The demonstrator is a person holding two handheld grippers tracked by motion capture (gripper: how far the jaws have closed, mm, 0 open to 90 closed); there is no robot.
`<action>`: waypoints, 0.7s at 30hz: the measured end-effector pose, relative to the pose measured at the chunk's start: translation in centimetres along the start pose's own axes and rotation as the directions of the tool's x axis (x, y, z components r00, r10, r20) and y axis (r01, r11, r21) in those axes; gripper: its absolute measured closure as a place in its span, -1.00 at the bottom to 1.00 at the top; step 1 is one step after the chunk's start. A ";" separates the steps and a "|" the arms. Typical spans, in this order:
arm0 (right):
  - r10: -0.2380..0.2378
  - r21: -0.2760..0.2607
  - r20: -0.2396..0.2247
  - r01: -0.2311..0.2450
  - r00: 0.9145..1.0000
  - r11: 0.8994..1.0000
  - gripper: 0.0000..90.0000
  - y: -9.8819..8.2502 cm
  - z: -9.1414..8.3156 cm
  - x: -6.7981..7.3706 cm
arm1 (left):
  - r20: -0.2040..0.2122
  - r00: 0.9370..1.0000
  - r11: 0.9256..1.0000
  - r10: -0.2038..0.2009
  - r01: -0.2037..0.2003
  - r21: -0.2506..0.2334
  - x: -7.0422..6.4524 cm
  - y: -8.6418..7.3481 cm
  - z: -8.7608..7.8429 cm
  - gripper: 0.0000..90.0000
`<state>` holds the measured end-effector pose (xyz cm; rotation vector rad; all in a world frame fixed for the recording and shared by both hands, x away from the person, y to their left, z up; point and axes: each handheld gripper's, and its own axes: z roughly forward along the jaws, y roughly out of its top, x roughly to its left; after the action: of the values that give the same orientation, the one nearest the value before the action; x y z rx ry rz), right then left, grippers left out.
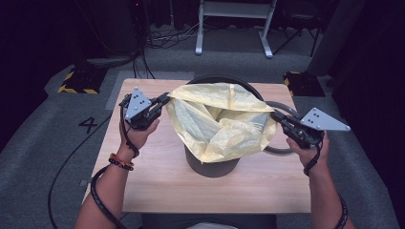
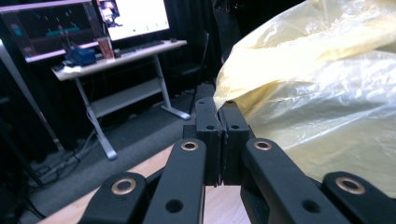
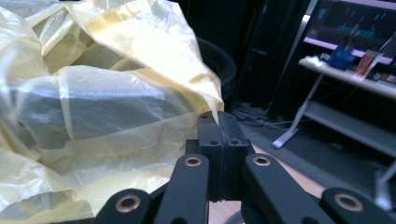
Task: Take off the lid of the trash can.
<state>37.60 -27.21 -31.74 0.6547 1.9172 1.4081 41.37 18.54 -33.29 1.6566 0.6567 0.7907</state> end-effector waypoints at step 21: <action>0.115 -0.036 -0.043 -0.117 0.992 0.993 1.00 -2.2 3.6 -0.8 | 0.078 0.991 0.994 -0.106 0.105 0.017 0.4 -1.8 0.9 0.46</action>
<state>40.85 -26.22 -34.43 0.7345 1.9057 1.5372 42.32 18.70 -35.12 1.6418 0.6893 0.6439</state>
